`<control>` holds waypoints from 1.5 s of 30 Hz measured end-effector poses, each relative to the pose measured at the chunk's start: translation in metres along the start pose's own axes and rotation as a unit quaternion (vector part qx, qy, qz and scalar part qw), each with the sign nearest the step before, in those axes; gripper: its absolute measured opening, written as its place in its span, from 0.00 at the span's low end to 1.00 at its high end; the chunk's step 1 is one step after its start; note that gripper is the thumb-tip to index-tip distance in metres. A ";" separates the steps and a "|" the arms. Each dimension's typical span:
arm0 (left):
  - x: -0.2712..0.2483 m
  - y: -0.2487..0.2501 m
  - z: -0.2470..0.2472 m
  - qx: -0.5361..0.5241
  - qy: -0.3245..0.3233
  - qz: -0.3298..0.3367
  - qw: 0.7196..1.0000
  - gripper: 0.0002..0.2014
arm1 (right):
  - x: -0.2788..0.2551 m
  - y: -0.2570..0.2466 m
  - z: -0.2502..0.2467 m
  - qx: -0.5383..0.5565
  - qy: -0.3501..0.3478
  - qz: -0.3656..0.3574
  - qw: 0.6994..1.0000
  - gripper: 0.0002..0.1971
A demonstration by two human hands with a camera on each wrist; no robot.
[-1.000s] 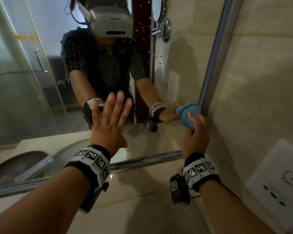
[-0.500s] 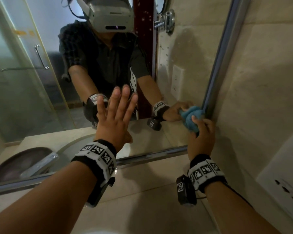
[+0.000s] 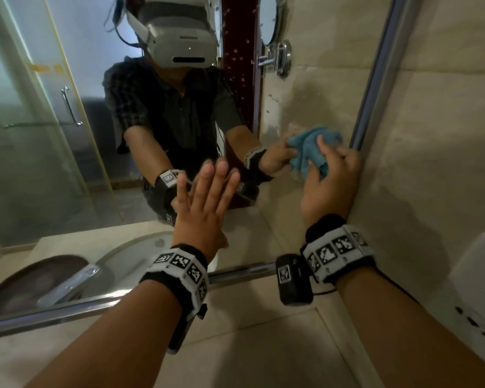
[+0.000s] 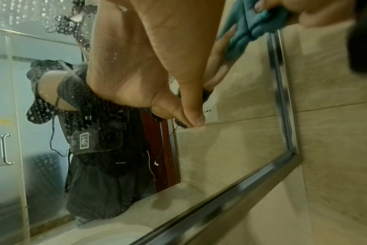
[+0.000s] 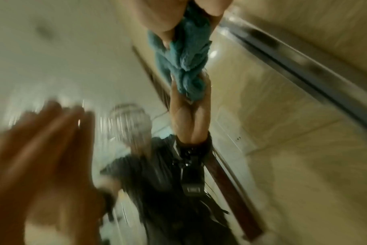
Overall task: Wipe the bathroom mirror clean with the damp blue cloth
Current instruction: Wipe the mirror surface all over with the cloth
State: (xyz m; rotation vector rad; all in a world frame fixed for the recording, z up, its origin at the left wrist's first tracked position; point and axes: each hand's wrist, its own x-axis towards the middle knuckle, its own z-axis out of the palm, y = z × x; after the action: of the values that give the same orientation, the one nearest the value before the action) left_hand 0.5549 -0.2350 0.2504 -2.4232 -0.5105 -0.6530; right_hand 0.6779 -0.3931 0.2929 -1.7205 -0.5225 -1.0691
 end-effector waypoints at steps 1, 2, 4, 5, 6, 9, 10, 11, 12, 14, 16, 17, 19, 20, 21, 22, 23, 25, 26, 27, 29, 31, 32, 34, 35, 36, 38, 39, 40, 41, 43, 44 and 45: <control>0.000 0.000 0.001 -0.001 0.001 0.000 1.000 0.75 | -0.018 0.004 0.002 -0.013 -0.021 -0.028 0.999 0.20; 0.001 0.000 0.001 -0.002 0.003 0.001 1.000 0.74 | -0.038 0.009 0.003 -0.028 -0.051 -0.055 0.997 0.21; 0.000 0.000 0.000 -0.007 0.002 0.001 1.000 0.74 | -0.070 0.019 0.002 -0.051 -0.122 -0.065 0.989 0.23; 0.000 0.000 -0.001 -0.008 0.000 0.000 1.000 0.74 | -0.077 0.021 0.000 -0.051 -0.143 -0.053 0.987 0.23; 0.000 0.001 -0.001 -0.009 0.000 -0.001 1.000 0.74 | -0.075 0.020 -0.002 -0.038 -0.150 -0.044 0.987 0.22; 0.000 0.001 -0.002 -0.012 -0.002 -0.004 1.000 0.75 | -0.039 0.001 -0.008 0.016 -0.098 -0.049 0.994 0.18; 0.000 0.001 -0.001 -0.009 -0.001 -0.004 1.000 0.75 | -0.022 -0.007 -0.007 0.030 -0.077 -0.053 0.995 0.18; 0.000 0.000 0.000 -0.005 0.000 -0.003 1.000 0.75 | -0.007 -0.013 -0.004 0.040 -0.060 -0.055 0.996 0.19; 0.000 0.000 0.001 -0.005 0.003 0.000 1.000 0.75 | 0.001 -0.019 0.000 0.049 -0.051 -0.057 0.996 0.20; 0.000 0.000 0.001 -0.004 0.006 0.002 1.000 0.75 | -0.007 -0.025 0.009 0.056 -0.059 -0.067 0.994 0.23; 0.000 0.000 0.003 0.003 0.009 -0.002 1.000 0.75 | -0.038 -0.012 0.011 0.018 -0.091 -0.137 0.986 0.20; 0.000 0.000 0.002 0.004 0.009 -0.003 1.000 0.75 | -0.055 -0.001 0.008 -0.003 -0.119 -0.176 0.977 0.19; 0.000 0.001 -0.002 -0.003 0.005 -0.001 1.000 0.75 | -0.072 0.017 -0.001 -0.019 -0.174 -0.193 0.965 0.20; -0.001 0.001 -0.003 -0.001 0.004 -0.002 1.000 0.75 | -0.067 0.019 -0.004 -0.010 -0.178 -0.179 0.968 0.19; -0.001 0.001 -0.003 0.004 0.002 -0.005 1.000 0.75 | -0.057 0.014 -0.007 0.005 -0.169 -0.159 0.973 0.18; -0.001 0.001 -0.004 0.008 0.000 -0.008 1.000 0.75 | -0.043 0.004 -0.008 0.021 -0.156 -0.132 0.979 0.19; -0.001 0.001 -0.004 0.010 0.000 -0.009 1.000 0.75 | -0.024 -0.007 -0.006 0.039 -0.139 -0.097 0.985 0.20; 0.000 0.001 -0.002 0.010 0.003 -0.007 1.000 0.76 | 0.010 -0.029 0.000 0.082 -0.089 -0.037 0.992 0.21; 0.000 0.001 -0.002 0.006 0.003 -0.006 1.000 0.76 | 0.014 -0.036 0.004 0.079 -0.075 -0.030 0.994 0.21; 0.000 0.001 -0.001 0.003 0.005 -0.006 1.000 0.76 | 0.009 -0.039 0.007 0.062 -0.071 -0.038 0.995 0.22; -0.001 0.001 0.002 0.005 0.009 -0.006 1.000 0.76 | -0.022 -0.031 0.010 0.024 -0.110 -0.080 0.990 0.27; -0.002 0.003 -0.002 0.009 0.008 -0.008 1.000 0.75 | -0.056 -0.012 0.003 -0.009 -0.191 -0.115 0.975 0.29; -0.003 0.004 -0.005 0.011 0.010 -0.007 1.000 0.74 | -0.065 -0.004 -0.002 -0.012 -0.236 -0.112 0.965 0.28; -0.006 0.003 -0.012 0.012 0.024 -0.002 1.000 0.70 | -0.061 0.000 -0.009 0.002 -0.273 -0.094 0.957 0.26; -0.006 -0.001 -0.017 0.010 0.042 0.004 0.999 0.67 | -0.052 -0.006 -0.009 0.015 -0.265 -0.086 0.960 0.25; -0.005 -0.007 -0.023 0.003 0.070 0.012 0.997 0.64 | -0.041 -0.016 -0.008 0.028 -0.246 -0.083 0.965 0.23; 0.003 -0.024 -0.037 -0.014 0.120 0.024 0.992 0.60 | -0.017 -0.043 -0.001 0.053 -0.188 -0.094 0.976 0.22; 0.009 -0.033 -0.043 -0.017 0.123 0.019 0.992 0.60 | -0.007 -0.055 0.004 0.064 -0.166 -0.100 0.979 0.22; 0.015 -0.040 -0.050 -0.017 0.114 0.006 0.993 0.61 | -0.001 -0.066 0.007 0.069 -0.153 -0.099 0.981 0.23; 0.021 -0.046 -0.054 -0.017 0.099 -0.010 0.995 0.63 | 0.000 -0.072 0.010 0.066 -0.151 -0.098 0.981 0.24; 0.028 -0.048 -0.055 -0.014 0.076 -0.035 0.996 0.64 | -0.012 -0.066 0.010 0.037 -0.176 -0.138 0.974 0.27; 0.029 -0.047 -0.053 -0.011 0.066 -0.041 0.997 0.64 | -0.022 -0.054 0.008 0.020 -0.200 -0.178 0.963 0.28; 0.029 -0.044 -0.051 -0.009 0.057 -0.047 0.997 0.65 | -0.030 -0.039 0.004 0.008 -0.221 -0.219 0.950 0.27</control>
State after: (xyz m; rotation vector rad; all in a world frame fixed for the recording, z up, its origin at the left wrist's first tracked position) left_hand 0.5402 -0.2261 0.3220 -2.3736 -0.5767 -0.8343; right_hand 0.6346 -0.3695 0.2873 -1.8847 -1.2390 -0.9666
